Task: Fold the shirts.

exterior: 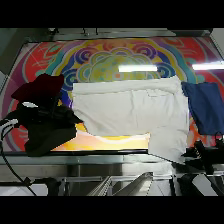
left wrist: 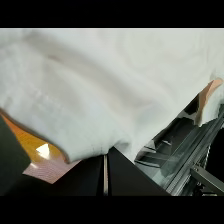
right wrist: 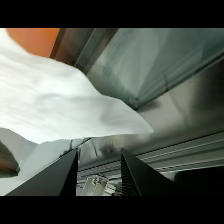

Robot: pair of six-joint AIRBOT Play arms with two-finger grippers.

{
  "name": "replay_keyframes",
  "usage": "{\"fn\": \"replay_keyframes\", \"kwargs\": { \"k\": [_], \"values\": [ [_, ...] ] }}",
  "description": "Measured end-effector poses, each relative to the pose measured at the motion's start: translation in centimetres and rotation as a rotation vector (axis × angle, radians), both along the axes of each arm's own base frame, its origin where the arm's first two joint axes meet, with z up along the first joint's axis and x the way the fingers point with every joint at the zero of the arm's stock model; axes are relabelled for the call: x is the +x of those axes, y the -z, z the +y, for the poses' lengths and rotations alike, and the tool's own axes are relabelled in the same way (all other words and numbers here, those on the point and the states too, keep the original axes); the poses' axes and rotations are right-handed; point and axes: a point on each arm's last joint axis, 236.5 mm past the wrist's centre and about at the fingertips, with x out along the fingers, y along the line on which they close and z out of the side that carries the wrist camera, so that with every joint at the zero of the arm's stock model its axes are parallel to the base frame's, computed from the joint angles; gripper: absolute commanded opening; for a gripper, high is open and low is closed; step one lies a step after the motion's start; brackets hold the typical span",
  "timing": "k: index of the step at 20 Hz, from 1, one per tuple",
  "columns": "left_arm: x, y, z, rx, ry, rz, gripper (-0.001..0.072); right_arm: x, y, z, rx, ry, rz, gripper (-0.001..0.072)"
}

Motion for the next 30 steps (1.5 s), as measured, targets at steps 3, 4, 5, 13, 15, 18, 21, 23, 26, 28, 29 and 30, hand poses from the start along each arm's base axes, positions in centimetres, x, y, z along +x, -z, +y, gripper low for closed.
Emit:
{"fn": "replay_keyframes", "kwargs": {
  "k": [3, 4, 5, 13, 15, 18, 21, 23, 26, 28, 29, 30],
  "values": [
    [-0.1, -0.1, -0.1, -0.004, 0.005, 0.003, 0.0015, -0.4, 0.2, 0.4, -0.009, -0.035, 0.025, 0.0303],
    [-0.1, -0.1, -0.1, -0.005, 0.005, 0.003, 0.0015, -0.4, 0.3, 0.5, -0.014, -0.045, 0.029, 0.0303],
    [-0.1, -0.1, -0.1, -0.005, 0.005, 0.003, 0.0015, -0.5, 0.4, 0.5, -0.019, -0.058, 0.034, 0.0303],
    [-0.2, -0.2, -0.1, -0.009, 0.009, 0.003, 0.0015, -0.6, 0.9, 0.8, -0.036, -0.095, 0.052, 0.0303],
    [-0.2, -0.2, -0.1, -0.009, 0.009, 0.004, 0.0015, -0.5, 1.1, 0.7, -0.042, -0.1, 0.053, 0.0303],
    [-0.2, -0.2, -0.1, -0.009, 0.009, 0.004, 0.0015, -0.3, 1.6, 0.7, -0.054, -0.108, 0.052, 0.0299],
    [-0.2, -0.2, -0.1, -0.009, 0.009, 0.004, 0.0015, 0.2, 2.2, 0.8, -0.063, -0.11, 0.044, 0.0295],
    [-0.2, -0.2, -0.1, -0.01, 0.009, 0.004, 0.0015, 0.5, 2.5, 1.0, -0.061, -0.107, 0.04, 0.0295],
    [-0.2, -0.2, -0.1, -0.01, 0.009, 0.004, 0.0015, 0.8, 2.6, 1.2, -0.049, -0.099, 0.027, 0.0294],
    [-0.2, -0.2, -0.1, -0.01, 0.01, 0.004, 0.0015, 0.9, 2.6, 1.2, -0.041, -0.09, 0.018, 0.0294],
    [-0.2, -0.2, -0.1, -0.01, 0.009, 0.005, 0.0015, 1.0, 2.5, 1.1, -0.037, -0.085, 0.013, 0.0294],
    [-0.2, -0.2, -0.1, -0.01, 0.009, 0.005, 0.0015, 1.1, 2.5, 1.1, -0.034, -0.081, 0.009, 0.0293]
  ]
}}
